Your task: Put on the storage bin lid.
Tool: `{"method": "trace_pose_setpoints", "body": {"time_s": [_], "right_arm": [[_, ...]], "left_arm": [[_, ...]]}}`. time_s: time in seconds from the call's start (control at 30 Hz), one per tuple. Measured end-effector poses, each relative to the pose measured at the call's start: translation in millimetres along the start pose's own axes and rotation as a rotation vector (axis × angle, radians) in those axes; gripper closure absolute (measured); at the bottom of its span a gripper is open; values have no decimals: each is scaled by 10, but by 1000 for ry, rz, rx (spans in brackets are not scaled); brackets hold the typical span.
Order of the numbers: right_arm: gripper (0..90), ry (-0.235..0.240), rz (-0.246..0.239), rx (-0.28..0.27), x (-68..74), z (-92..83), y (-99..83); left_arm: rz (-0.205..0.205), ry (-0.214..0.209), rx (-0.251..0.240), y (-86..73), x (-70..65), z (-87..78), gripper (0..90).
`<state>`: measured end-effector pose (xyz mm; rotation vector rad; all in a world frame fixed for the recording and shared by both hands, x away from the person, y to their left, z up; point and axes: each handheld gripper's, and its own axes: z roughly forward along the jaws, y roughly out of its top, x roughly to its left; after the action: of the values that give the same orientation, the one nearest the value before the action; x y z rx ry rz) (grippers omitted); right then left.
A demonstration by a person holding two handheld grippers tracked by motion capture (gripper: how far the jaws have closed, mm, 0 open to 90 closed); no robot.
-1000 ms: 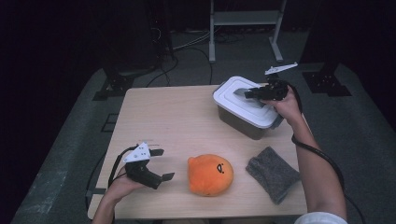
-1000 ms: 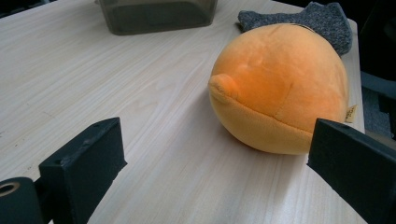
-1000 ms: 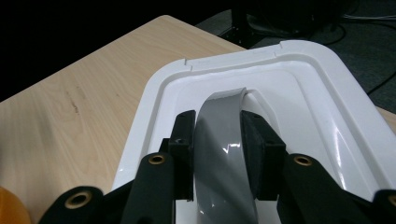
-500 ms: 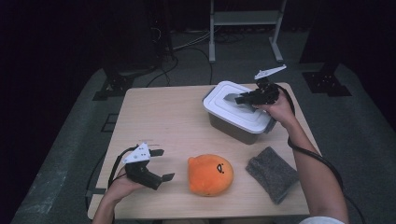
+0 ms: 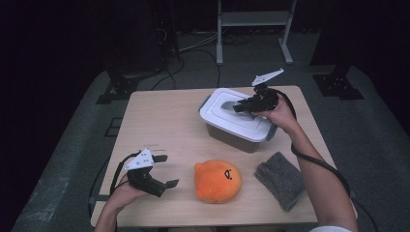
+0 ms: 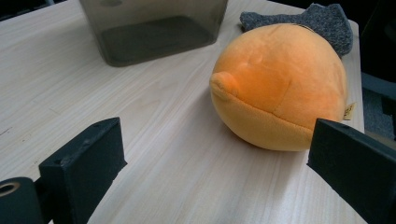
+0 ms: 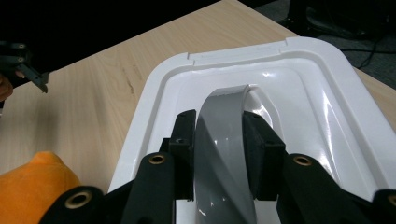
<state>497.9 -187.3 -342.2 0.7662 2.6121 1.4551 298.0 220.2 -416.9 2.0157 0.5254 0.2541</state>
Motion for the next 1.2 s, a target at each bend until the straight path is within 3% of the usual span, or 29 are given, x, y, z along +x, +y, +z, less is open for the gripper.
{"method": "trace_pose_setpoints", "body": {"time_s": [0.53,1.2], "right_arm": [[662,96,-66,27,268,313,157],[662,141,-99,44,422,505,264]], "left_arm": [[-3,3,4,-28,2,-18,30],[-15,11,4,-65,24,-55,30]]}}
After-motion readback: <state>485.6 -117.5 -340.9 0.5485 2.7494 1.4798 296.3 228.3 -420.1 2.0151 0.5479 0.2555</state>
